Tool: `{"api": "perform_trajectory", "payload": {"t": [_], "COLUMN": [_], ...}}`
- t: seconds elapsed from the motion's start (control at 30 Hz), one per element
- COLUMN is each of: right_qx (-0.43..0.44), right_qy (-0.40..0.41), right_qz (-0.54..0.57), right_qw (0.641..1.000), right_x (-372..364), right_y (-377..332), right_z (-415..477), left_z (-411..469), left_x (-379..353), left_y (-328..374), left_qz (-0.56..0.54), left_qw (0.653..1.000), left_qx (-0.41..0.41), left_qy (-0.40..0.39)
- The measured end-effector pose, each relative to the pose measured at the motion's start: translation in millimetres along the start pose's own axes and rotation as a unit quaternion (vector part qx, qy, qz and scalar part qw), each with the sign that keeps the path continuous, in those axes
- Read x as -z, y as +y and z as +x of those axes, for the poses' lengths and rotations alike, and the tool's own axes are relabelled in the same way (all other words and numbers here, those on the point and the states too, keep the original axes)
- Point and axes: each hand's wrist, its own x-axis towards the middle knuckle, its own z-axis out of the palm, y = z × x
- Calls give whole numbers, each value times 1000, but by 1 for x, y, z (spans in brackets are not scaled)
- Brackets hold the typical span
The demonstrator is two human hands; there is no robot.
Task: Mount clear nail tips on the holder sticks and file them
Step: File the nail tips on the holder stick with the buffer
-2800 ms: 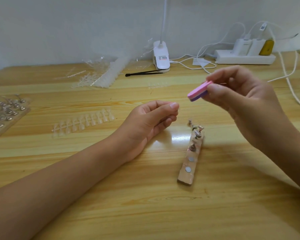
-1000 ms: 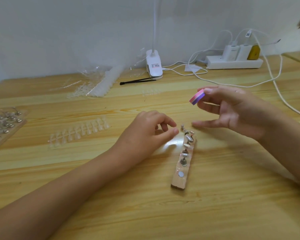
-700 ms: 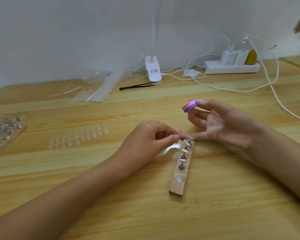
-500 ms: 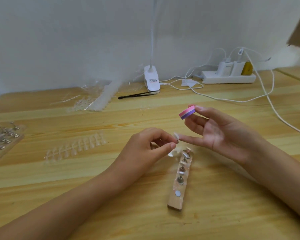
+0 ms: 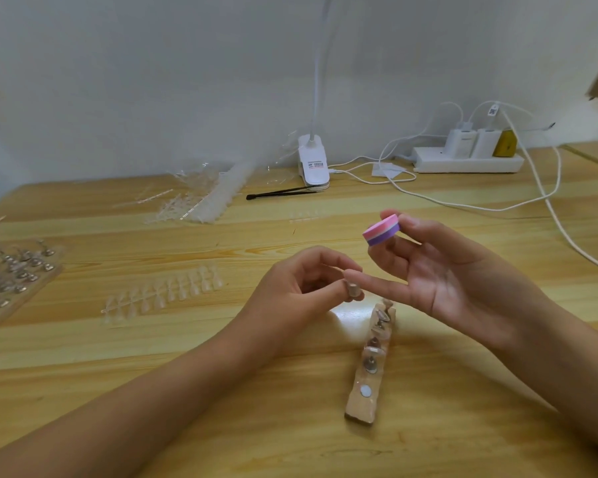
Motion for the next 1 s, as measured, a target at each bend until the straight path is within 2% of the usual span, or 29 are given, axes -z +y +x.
{"api": "perform_trajectory", "payload": {"t": [0.33, 0.63, 0.8, 1.0], "right_qx": [-1, 8, 21, 34], "right_qy": [-17, -39, -21, 17], "right_qz": [12, 11, 14, -33], "right_qw": [1000, 999, 999, 999], "right_x": [1, -3, -4, -6], "right_y": [-1, -2, -1, 1], "right_z": [-2, -4, -4, -3], "left_z": [-1, -4, -6, -6], "left_x": [6, -4, -7, -9], "left_y": [2, 2, 3, 5], "left_qz": [-65, -224, -203, -206], "left_qw": [998, 973, 977, 975], "left_qx": [26, 48, 69, 78], "left_qy": [7, -1, 7, 28]}}
